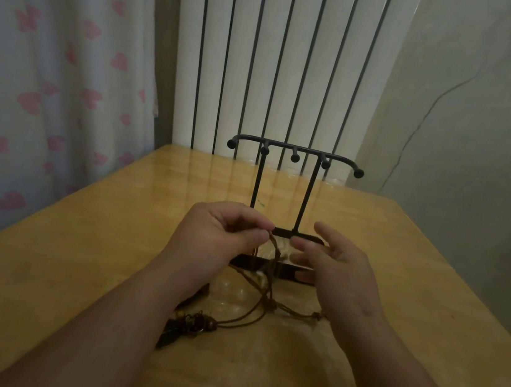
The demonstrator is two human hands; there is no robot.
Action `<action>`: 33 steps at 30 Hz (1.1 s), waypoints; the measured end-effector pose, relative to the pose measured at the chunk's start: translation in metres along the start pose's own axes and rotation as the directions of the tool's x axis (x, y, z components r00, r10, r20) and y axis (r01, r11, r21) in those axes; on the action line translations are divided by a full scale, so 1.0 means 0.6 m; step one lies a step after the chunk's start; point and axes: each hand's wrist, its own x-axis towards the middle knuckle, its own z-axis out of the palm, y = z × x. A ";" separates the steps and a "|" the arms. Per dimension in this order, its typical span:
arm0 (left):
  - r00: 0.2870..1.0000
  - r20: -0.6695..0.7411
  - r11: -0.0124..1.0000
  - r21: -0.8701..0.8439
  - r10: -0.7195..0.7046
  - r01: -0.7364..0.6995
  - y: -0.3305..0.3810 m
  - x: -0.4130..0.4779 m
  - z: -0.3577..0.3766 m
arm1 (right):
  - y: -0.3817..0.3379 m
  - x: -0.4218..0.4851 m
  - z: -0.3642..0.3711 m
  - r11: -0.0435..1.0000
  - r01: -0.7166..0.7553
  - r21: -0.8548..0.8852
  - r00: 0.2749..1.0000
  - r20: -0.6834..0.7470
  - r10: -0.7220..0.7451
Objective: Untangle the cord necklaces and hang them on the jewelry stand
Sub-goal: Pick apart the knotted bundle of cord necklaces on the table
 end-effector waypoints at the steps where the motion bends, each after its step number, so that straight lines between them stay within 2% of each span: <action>1: 1.000 -0.015 1.000 0.005 -0.001 0.001 -0.002 0.001 0.000 | 0.000 0.000 0.000 1.000 -0.027 0.004 1.000 -0.007 0.027; 4: 0.999 -0.054 1.000 0.011 -0.003 0.004 -0.007 0.005 0.000 | -0.004 -0.003 -0.002 0.998 -0.066 0.009 0.998 0.017 0.066; 10: 0.997 -0.076 1.000 0.013 0.003 -0.002 -0.012 0.008 -0.001 | -0.014 -0.019 0.008 0.999 -0.028 -0.029 0.964 0.263 0.035; 12: 0.997 -0.078 1.000 0.013 0.008 -0.007 -0.014 0.008 -0.002 | -0.011 -0.021 0.012 0.999 -0.007 -0.042 0.953 0.303 0.019; 19: 0.995 -0.099 1.000 0.027 0.010 -0.007 -0.017 0.008 -0.003 | -0.011 -0.020 0.010 0.997 -0.013 -0.082 0.940 0.339 0.040; 33: 0.987 -0.157 0.999 -0.030 0.039 -0.044 -0.011 0.008 -0.002 | -0.034 -0.026 -0.006 0.995 -0.075 0.066 0.937 0.345 0.048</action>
